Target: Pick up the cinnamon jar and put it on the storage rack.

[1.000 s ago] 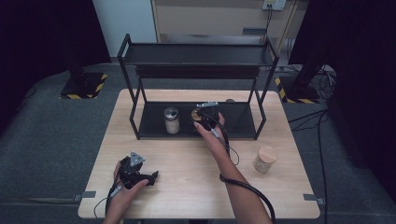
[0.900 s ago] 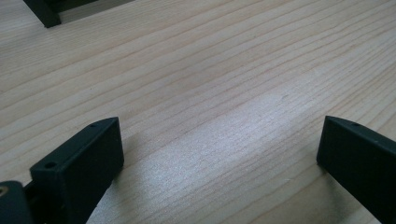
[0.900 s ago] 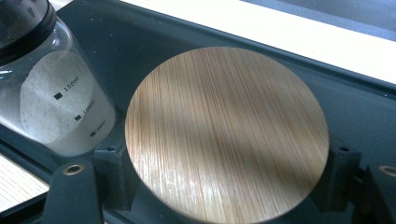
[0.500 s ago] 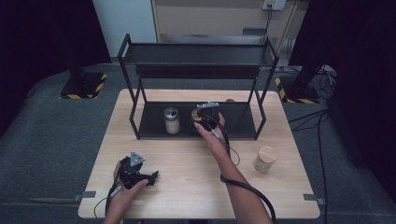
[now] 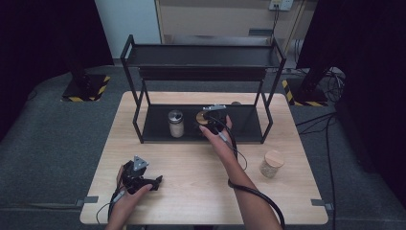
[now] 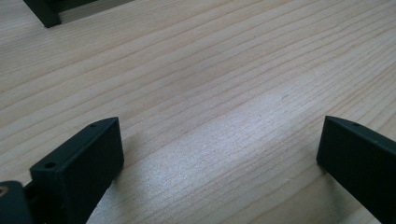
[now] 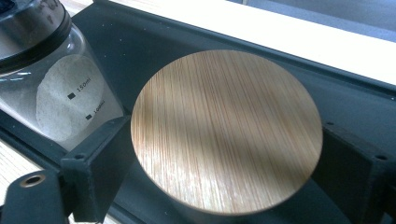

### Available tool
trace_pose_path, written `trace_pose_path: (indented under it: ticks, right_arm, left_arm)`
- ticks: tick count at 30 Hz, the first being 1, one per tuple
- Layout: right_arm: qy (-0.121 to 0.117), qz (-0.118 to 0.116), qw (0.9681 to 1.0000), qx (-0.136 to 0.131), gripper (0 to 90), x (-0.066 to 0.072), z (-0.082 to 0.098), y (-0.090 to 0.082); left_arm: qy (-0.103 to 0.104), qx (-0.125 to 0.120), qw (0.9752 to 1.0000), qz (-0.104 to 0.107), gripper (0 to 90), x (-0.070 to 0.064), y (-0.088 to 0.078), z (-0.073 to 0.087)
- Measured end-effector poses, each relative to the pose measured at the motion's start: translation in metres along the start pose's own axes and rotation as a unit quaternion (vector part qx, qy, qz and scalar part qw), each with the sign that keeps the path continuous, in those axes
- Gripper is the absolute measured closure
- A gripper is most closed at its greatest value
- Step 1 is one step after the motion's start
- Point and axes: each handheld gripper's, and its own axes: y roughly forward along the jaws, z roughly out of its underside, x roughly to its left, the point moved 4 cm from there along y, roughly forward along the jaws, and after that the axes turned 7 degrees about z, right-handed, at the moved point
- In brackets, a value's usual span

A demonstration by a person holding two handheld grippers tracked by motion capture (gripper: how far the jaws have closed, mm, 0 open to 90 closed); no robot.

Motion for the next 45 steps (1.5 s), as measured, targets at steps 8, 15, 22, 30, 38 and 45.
trace_pose_path:
  ticks: [8,15,22,30,38,45]
  right_arm:
    - [-0.002,-0.009,0.9999,-0.009,6.2,-0.004,0.003,-0.010]
    - [-0.015,-0.014,0.9997,-0.016,4.9,-0.009,0.004,-0.022]
    - [-0.019,-0.017,0.9995,-0.020,4.6,-0.014,0.006,-0.039]
    - [-0.027,-0.023,0.9992,-0.019,4.6,-0.017,0.010,-0.054]
    - [-0.032,-0.019,0.9992,-0.017,4.7,-0.020,0.017,-0.069]
    - [-0.039,-0.017,0.9990,-0.016,4.8,-0.025,0.023,-0.080]
  left_arm:
    - [0.000,0.000,1.0000,0.000,0.0,0.000,0.000,0.000]
    - [0.000,0.000,1.0000,0.000,0.0,0.000,0.000,0.000]
    - [0.000,0.000,1.0000,0.000,0.0,0.000,0.000,0.000]
    - [0.000,0.000,1.0000,0.000,0.0,0.000,0.000,0.000]
    - [0.000,0.000,1.0000,0.000,0.0,0.000,0.000,0.000]
    - [0.000,0.000,1.0000,0.000,0.0,0.000,0.000,0.000]
